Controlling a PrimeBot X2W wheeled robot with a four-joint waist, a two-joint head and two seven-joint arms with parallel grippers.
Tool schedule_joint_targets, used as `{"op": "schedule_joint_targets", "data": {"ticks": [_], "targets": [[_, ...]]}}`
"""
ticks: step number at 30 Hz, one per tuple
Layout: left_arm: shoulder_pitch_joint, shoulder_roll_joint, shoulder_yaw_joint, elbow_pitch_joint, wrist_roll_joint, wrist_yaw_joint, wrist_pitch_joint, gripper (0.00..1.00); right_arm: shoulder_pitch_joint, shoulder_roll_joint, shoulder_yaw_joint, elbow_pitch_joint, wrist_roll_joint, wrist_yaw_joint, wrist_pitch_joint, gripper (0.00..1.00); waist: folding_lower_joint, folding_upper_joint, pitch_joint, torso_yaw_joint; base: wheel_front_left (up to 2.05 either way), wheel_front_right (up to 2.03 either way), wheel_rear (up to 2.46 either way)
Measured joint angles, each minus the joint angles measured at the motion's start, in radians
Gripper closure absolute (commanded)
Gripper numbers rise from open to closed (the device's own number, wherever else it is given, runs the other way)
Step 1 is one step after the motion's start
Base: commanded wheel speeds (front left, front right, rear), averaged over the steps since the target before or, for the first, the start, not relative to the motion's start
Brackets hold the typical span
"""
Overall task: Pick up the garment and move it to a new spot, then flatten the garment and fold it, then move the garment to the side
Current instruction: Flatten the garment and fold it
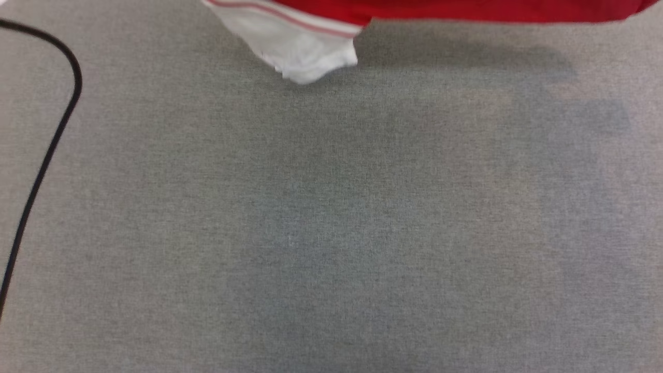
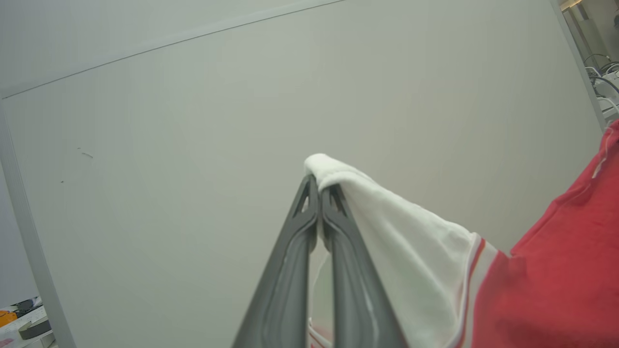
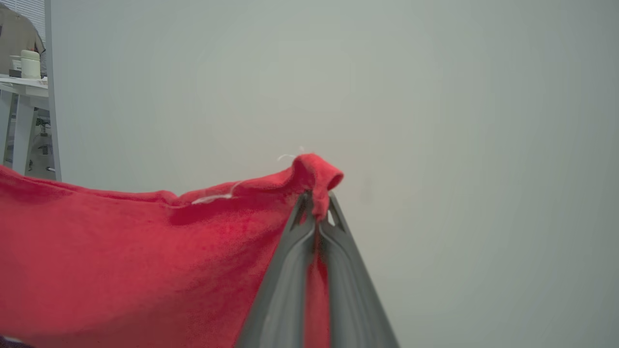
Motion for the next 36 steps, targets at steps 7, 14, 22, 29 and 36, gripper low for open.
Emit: {"op": "schedule_joint_targets", "data": {"ticks": [7,14,22,29,36], "targets": [[-0.234,-0.005,-0.032,0.141,0.037,-0.026,-0.030,1.00,-0.267,0.029,0.072,0.169,-0.047,0.000,-0.087,1.00,0.0000,0.0000,0.099,-0.011,0.00,0.00,0.00],[-0.297,-0.007,-0.068,0.273,0.024,-0.034,-0.084,1.00,-0.332,0.050,0.155,0.312,-0.026,0.000,-0.182,1.00,-0.0001,0.0000,0.169,-0.023,0.00,0.00,0.00],[-0.197,0.006,-0.132,0.350,-0.023,-0.035,-0.149,1.00,-0.223,0.059,0.299,0.386,0.075,0.000,-0.269,1.00,-0.0001,0.0000,0.191,-0.032,0.00,0.00,0.00],[0.019,0.058,-0.157,0.323,-0.058,-0.035,-0.181,1.00,-0.069,0.071,0.426,0.405,0.162,0.000,-0.336,1.00,-0.0001,0.0000,0.149,-0.033,0.00,0.00,0.00],[0.311,0.082,-0.150,0.195,-0.096,0.016,-0.193,1.00,0.125,0.051,0.546,0.382,0.262,0.000,-0.370,1.00,-0.0002,0.0000,0.071,-0.025,0.00,0.00,0.00]]}}
